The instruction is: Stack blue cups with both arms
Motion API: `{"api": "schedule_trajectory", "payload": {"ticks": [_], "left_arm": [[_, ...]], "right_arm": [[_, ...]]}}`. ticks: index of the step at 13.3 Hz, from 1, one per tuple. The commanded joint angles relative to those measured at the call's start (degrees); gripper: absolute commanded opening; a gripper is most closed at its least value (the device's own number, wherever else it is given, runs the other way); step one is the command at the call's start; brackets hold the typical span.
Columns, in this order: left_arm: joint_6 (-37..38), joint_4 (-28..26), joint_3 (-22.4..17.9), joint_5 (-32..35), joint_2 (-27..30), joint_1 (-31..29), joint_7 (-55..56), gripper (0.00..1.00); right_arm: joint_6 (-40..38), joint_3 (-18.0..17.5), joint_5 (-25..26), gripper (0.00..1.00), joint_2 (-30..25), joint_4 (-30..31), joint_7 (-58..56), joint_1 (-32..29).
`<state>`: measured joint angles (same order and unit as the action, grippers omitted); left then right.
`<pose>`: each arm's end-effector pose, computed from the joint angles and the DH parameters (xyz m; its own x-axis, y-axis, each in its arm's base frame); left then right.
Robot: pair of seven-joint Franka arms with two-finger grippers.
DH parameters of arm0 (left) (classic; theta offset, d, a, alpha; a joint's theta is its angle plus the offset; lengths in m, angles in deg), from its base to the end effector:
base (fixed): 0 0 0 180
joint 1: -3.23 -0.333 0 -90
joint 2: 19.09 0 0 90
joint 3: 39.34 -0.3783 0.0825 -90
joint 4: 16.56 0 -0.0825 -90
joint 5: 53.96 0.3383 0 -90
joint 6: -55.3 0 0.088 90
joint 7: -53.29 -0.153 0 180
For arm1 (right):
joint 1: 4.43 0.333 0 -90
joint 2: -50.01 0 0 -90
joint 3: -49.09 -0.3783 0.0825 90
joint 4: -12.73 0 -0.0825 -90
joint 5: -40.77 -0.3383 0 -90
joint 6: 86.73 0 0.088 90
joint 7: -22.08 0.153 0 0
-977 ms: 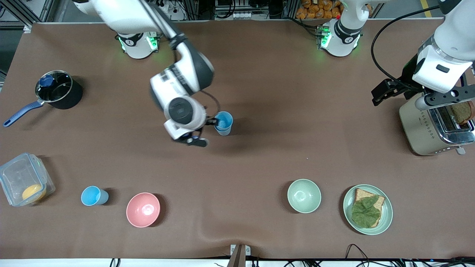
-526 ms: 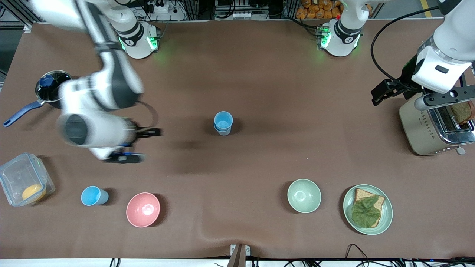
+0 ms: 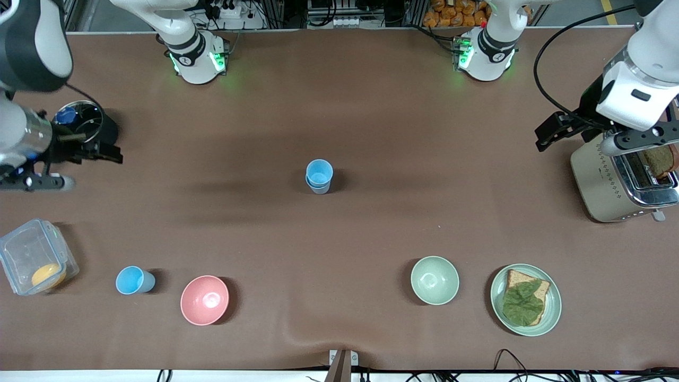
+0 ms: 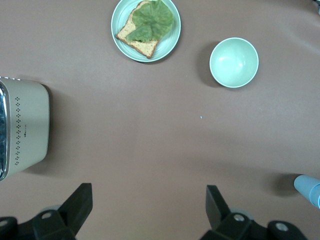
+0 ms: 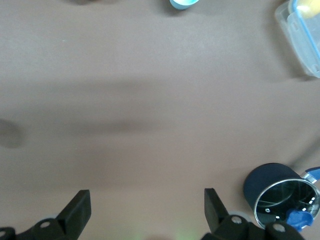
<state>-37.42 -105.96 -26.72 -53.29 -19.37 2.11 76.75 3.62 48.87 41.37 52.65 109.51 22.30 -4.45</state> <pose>0.5081 -0.1013 0.6472 0.9769 0.2070 0.0530 0.2067 -0.9783 0.0114 0.5099 0.0001 0.5682 0.9875 -0.0003 -0.1576 0.0014 -0.9999 0.0108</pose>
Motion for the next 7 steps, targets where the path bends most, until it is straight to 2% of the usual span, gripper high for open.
{"api": "schedule_trajectory", "payload": {"ticks": [1,7], "left_arm": [[0.53,1.51,0.12,0.21,-0.07,-1.16,-2.36,1.0],[1.4,2.39,0.21,0.38,-0.07,-2.22,-6.84,1.0]], "right_arm": [[1.58,-1.01,1.59,1.0,-5.88,2.98,2.16,0.02],[0.54,-1.01,1.59,1.0,-6.51,1.04,1.9,-1.12]]}}
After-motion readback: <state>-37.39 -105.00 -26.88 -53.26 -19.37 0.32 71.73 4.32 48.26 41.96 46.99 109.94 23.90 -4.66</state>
